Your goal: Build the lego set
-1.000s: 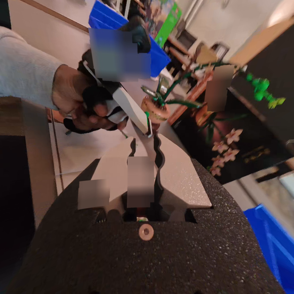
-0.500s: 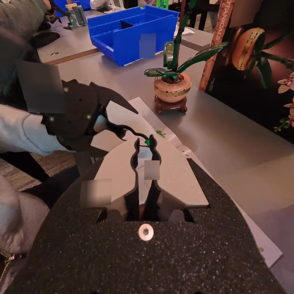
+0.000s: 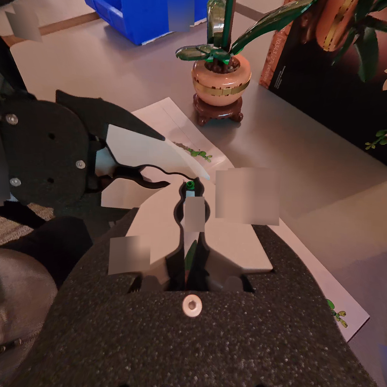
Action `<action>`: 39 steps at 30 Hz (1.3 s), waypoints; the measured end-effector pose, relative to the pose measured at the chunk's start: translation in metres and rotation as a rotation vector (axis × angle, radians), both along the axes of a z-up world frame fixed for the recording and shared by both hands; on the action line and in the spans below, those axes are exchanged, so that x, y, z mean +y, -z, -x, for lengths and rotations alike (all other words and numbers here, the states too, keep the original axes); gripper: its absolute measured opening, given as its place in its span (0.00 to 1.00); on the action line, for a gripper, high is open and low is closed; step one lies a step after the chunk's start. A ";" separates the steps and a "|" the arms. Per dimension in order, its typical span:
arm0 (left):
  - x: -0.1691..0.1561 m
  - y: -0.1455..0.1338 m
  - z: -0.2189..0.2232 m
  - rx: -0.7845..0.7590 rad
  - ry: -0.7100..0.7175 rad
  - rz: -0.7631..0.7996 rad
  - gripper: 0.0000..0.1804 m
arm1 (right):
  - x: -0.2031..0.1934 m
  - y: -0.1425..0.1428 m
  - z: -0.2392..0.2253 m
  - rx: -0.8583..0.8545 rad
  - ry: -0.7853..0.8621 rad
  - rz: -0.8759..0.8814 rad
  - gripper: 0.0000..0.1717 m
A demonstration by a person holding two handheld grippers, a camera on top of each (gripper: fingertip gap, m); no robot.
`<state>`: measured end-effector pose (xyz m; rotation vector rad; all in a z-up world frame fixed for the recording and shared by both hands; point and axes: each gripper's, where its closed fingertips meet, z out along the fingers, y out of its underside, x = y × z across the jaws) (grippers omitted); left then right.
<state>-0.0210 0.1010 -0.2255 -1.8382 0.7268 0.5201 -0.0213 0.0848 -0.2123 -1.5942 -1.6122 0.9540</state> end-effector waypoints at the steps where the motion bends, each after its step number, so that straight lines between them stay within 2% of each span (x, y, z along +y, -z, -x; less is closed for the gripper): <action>1: -0.001 0.002 -0.002 -0.005 0.010 0.010 0.04 | -0.001 0.001 -0.002 -0.006 -0.018 -0.003 0.04; 6: -0.009 0.008 -0.016 -0.026 0.098 0.068 0.05 | -0.007 0.004 -0.022 -0.002 -0.157 0.081 0.04; 9: -0.015 0.012 -0.020 -0.078 0.186 0.134 0.05 | -0.005 -0.009 -0.037 0.100 -0.280 0.136 0.04; 11: -0.021 0.009 -0.031 -0.271 0.282 0.217 0.06 | -0.005 -0.018 -0.045 0.176 -0.382 0.107 0.03; 16: -0.048 -0.016 -0.057 -0.918 0.574 0.457 0.11 | -0.028 -0.038 -0.059 0.315 -0.687 -0.126 0.04; 19: -0.060 -0.032 -0.061 -1.216 0.700 0.570 0.13 | -0.040 -0.047 -0.065 0.353 -0.862 -0.132 0.04; 22: -0.069 -0.044 -0.069 -1.360 0.809 0.627 0.12 | -0.048 -0.043 -0.066 0.319 -0.978 -0.137 0.04; 25: -0.076 -0.047 -0.078 -1.400 0.872 0.680 0.11 | -0.057 -0.037 -0.066 0.267 -1.065 -0.154 0.04; 27: -0.078 -0.047 -0.079 -1.411 0.890 0.679 0.04 | -0.062 -0.037 -0.067 0.256 -1.106 -0.155 0.03; 28: -0.078 -0.048 -0.079 -1.415 0.899 0.671 0.03 | -0.063 -0.038 -0.067 0.255 -1.113 -0.154 0.03; 31: -0.069 -0.049 -0.071 -1.385 0.852 0.567 0.03 | -0.054 -0.039 -0.059 0.225 -1.025 -0.169 0.04; 34: -0.042 -0.053 -0.047 -1.280 0.671 0.294 0.03 | -0.015 -0.050 -0.036 0.261 -0.666 -0.151 0.10; 37: -0.021 -0.057 -0.017 -1.005 0.451 -0.031 0.03 | 0.013 -0.051 -0.026 0.250 -0.315 0.160 0.11; 39: -0.016 -0.056 -0.008 -0.841 0.352 -0.152 0.03 | 0.009 -0.050 -0.022 0.279 -0.217 0.421 0.13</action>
